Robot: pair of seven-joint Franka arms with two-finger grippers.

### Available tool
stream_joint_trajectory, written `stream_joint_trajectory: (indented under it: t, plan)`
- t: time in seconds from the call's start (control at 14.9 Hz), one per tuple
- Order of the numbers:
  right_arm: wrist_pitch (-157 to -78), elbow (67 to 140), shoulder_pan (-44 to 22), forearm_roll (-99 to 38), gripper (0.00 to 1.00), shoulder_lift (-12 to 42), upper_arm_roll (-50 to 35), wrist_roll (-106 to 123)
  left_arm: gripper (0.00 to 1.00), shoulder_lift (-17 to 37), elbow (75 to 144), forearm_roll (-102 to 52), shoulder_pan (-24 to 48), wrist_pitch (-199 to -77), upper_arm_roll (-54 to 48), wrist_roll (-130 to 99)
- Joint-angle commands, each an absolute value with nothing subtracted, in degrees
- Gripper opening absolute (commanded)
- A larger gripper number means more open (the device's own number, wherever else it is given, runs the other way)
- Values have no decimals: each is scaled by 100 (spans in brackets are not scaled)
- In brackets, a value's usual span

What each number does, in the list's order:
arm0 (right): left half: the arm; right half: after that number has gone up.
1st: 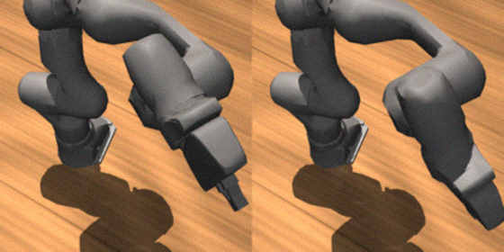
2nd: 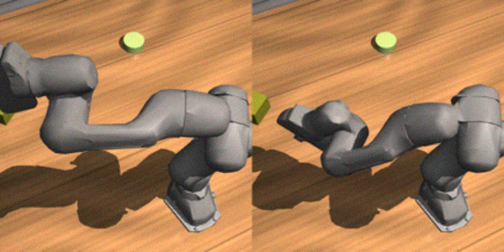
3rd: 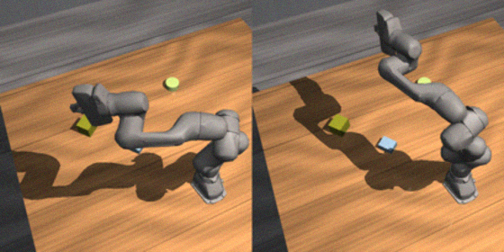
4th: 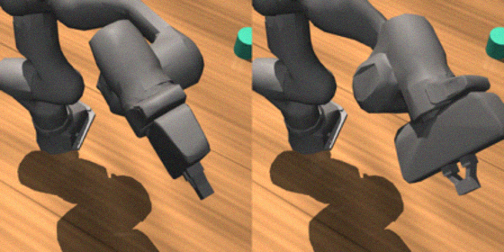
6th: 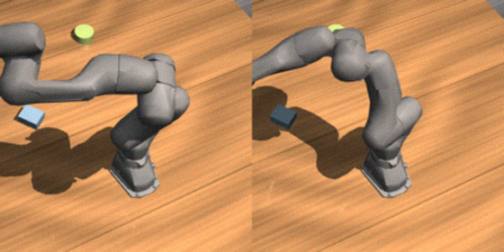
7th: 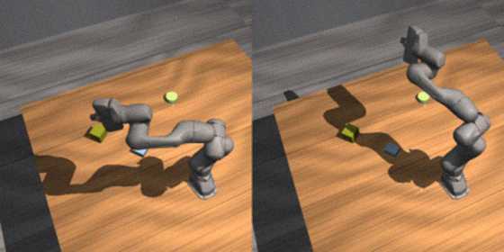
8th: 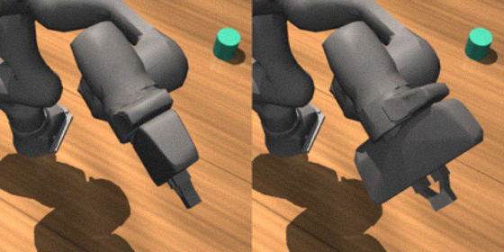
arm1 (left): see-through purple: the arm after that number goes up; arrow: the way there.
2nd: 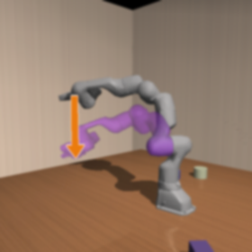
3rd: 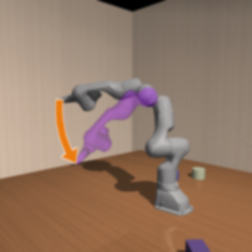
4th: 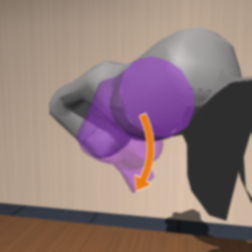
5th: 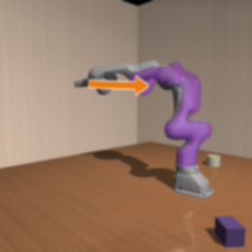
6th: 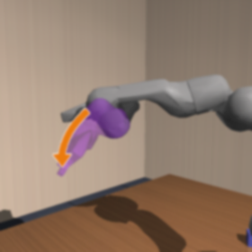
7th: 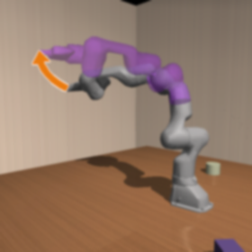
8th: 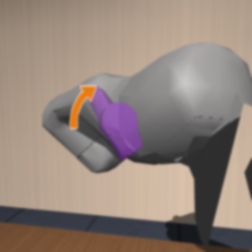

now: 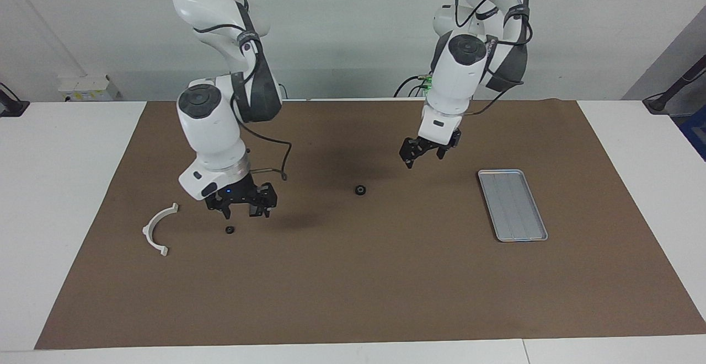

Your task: Pick bearing gear from pile to tray

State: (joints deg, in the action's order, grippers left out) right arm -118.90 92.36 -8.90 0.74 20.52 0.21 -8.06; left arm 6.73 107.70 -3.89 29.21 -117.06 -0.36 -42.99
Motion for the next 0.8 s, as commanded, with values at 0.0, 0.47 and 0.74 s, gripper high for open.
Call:
stream_joint_trajectory:
  t: [0.0,0.47,0.74]
  plan:
    - [-11698,9360,-712,17,100,1917,-62,-484,100,1518,9978,-527,3453,-11637,70,-4867]
    - [-12190,10011,-545,18,100,1784,-53,-247,100,2804,9386,-589,4043,-12347,70,-5475]
    - [-12523,10212,-413,18,100,1854,-61,-106,100,2848,9527,-571,4069,-12200,79,-5476]
